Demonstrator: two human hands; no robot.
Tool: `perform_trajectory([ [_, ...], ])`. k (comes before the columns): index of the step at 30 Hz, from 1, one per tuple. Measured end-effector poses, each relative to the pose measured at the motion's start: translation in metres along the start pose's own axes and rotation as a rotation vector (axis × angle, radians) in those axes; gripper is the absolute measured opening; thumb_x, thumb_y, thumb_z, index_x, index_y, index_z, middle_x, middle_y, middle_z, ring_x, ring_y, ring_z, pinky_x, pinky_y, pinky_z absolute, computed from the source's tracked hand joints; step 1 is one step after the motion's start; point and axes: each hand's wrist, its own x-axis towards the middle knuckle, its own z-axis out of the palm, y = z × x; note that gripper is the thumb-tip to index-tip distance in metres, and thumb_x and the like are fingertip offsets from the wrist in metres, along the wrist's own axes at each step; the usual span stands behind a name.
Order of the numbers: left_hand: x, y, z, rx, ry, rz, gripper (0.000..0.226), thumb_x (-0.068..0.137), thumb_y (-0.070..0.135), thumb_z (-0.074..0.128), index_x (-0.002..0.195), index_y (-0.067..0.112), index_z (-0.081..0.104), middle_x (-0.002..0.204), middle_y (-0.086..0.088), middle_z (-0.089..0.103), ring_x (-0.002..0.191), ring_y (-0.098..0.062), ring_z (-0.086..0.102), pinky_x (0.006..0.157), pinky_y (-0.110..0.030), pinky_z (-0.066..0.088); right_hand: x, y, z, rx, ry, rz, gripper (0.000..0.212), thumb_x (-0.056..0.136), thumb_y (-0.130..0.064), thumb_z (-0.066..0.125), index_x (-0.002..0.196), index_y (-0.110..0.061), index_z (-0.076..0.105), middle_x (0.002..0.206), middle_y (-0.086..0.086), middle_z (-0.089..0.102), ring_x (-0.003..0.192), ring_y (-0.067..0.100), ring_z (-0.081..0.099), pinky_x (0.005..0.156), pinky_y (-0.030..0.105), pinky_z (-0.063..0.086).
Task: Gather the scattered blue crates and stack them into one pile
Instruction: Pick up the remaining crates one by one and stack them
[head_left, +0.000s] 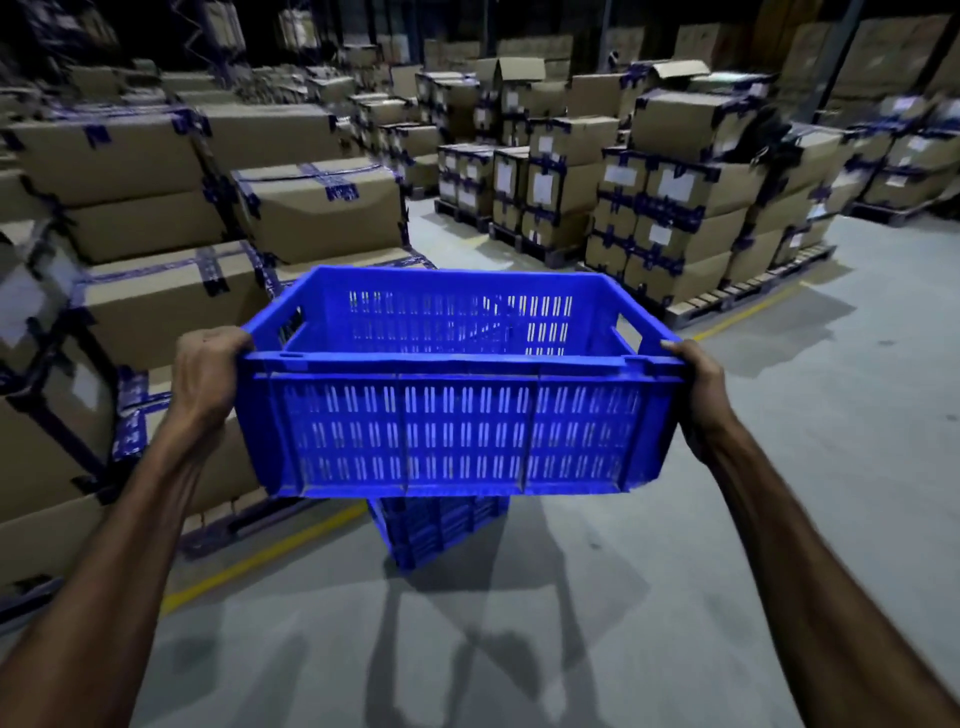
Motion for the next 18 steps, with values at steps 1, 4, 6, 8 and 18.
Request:
perform_trajectory([
  [1,0.002,0.0,0.007,-0.008,0.019,-0.015,0.012,0.068,0.022,0.05,0.07,0.01,0.047,0.063,-0.002,0.033,0.064,-0.017,0.026,0.063,-0.049,0.014,0.01,-0.003,-0.001,0.005,-0.01,-0.002,0.017,0.088,-0.03,0.057,0.077,-0.021,0.065,0.069,-0.005,0.069,0.061,0.015,0.064,0.061,0.031,0.045],
  [4,0.008,0.0,0.023,-0.018,0.058,-0.075,0.017,0.065,0.023,0.051,0.076,0.011,0.053,0.071,-0.011,0.038,0.068,-0.021,0.029,0.06,-0.043,0.016,0.04,-0.009,-0.009,0.007,-0.042,-0.011,0.019,0.091,-0.027,0.055,0.077,-0.018,0.064,0.065,-0.007,0.07,0.058,0.013,0.063,0.058,0.028,0.045],
  [6,0.015,0.002,0.031,-0.011,0.082,-0.102,0.025,0.062,0.029,0.053,0.081,0.013,0.058,0.077,-0.013,0.043,0.07,-0.023,0.034,0.062,-0.041,0.023,0.059,-0.014,-0.012,0.004,-0.059,-0.011,0.019,0.089,-0.029,0.056,0.076,-0.019,0.066,0.066,-0.006,0.07,0.058,0.014,0.064,0.059,0.028,0.045],
  [8,0.021,0.008,0.043,-0.017,0.109,-0.103,0.024,0.064,0.029,0.053,0.081,0.012,0.055,0.077,-0.014,0.04,0.07,-0.024,0.032,0.062,-0.039,0.024,0.078,-0.021,-0.013,0.012,-0.082,-0.012,0.022,0.088,-0.031,0.056,0.071,-0.022,0.067,0.068,-0.004,0.07,0.059,0.015,0.064,0.061,0.03,0.045],
  [18,0.092,-0.001,0.076,-0.085,0.121,-0.13,0.033,0.061,0.036,0.054,0.081,0.01,0.056,0.08,-0.017,0.045,0.075,-0.027,0.037,0.065,-0.04,0.027,0.179,-0.026,0.026,0.002,-0.116,-0.066,0.02,0.077,-0.038,0.058,0.062,-0.026,0.062,0.068,-0.002,0.066,0.064,0.018,0.058,0.065,0.034,0.04],
])
